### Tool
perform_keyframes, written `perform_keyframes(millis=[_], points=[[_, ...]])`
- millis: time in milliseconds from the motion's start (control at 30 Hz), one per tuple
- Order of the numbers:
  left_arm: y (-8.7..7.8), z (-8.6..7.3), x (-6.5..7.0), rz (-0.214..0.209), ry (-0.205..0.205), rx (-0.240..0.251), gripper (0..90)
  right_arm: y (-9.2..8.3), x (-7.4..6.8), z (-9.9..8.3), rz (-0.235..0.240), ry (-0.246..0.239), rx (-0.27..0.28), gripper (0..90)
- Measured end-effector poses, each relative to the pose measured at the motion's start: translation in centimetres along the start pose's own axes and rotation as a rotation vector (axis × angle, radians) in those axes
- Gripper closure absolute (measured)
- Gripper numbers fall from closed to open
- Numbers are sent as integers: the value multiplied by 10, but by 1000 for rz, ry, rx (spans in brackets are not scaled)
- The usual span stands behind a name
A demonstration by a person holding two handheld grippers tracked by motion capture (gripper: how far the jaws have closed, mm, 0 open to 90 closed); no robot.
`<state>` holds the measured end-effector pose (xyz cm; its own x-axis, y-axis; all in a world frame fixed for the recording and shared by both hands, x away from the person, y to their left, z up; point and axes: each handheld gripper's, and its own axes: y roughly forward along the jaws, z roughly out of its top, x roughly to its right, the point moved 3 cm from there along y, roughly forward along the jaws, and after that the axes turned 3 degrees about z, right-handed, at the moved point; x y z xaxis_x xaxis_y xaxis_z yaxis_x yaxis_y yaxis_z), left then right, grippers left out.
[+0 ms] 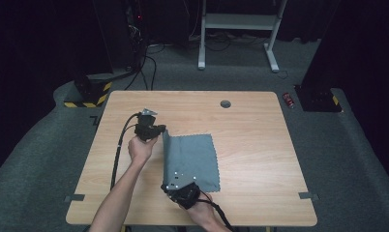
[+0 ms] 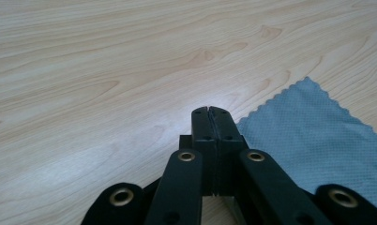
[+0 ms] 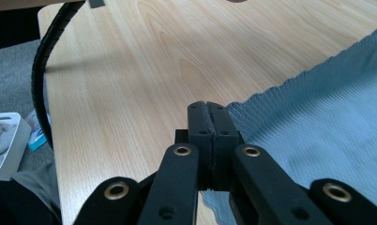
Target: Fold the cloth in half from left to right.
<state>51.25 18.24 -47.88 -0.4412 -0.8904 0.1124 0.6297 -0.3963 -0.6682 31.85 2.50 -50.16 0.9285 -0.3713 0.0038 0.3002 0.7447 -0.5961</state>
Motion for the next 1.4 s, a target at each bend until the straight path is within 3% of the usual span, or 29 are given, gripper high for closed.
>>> perform_keyframes(millis=[533,967,1167,1400], points=[[13,12,25,-30,45,0,900,-28,15,-29,-61,79,26,899],[26,18,42,-54,46,2,900,-50,24,-45,-108,126,47,899],[35,26,58,-65,82,-12,900,-60,28,-52,-139,135,48,899],[46,29,71,-86,83,-4,900,-73,35,-63,-174,156,43,899]])
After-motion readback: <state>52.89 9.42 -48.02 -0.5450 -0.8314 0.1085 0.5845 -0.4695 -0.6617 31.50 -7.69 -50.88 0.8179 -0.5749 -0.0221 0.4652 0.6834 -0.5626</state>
